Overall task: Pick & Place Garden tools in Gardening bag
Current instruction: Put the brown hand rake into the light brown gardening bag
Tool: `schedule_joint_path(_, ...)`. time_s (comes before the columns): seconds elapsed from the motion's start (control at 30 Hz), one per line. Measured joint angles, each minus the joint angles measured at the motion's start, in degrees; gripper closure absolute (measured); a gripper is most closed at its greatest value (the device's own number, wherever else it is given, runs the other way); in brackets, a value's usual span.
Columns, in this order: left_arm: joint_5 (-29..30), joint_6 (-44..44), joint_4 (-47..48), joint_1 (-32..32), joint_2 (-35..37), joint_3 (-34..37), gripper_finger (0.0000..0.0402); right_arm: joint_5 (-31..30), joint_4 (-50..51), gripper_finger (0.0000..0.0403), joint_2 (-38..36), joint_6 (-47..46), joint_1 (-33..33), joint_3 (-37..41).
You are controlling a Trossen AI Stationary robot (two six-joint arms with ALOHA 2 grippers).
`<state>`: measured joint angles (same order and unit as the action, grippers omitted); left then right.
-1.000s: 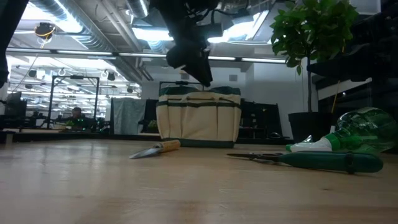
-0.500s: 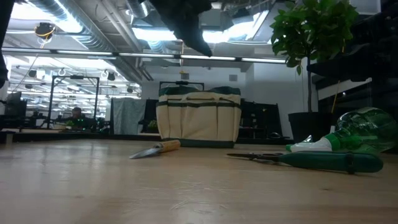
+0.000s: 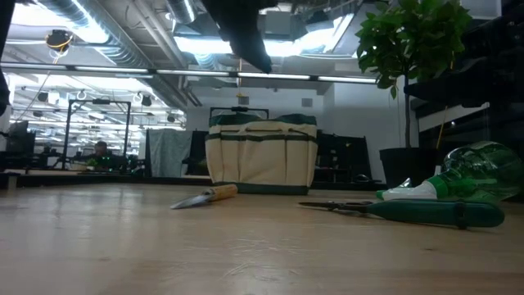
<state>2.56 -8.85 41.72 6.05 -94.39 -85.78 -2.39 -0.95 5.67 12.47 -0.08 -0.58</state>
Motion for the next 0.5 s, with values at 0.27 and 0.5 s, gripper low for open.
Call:
schedule_joint_path(0.27,2.3,6.8,0.5,-6.5,0.0,0.0,0.0217,0.0,0.0,0.0217,0.0,0.0,0.0,0.0)
schedule_joint_path(0.5,9.3,15.3,0.6,-11.9,0.0,0.0,0.0217,0.0,0.0,0.0217,0.0,0.0,0.0,0.0)
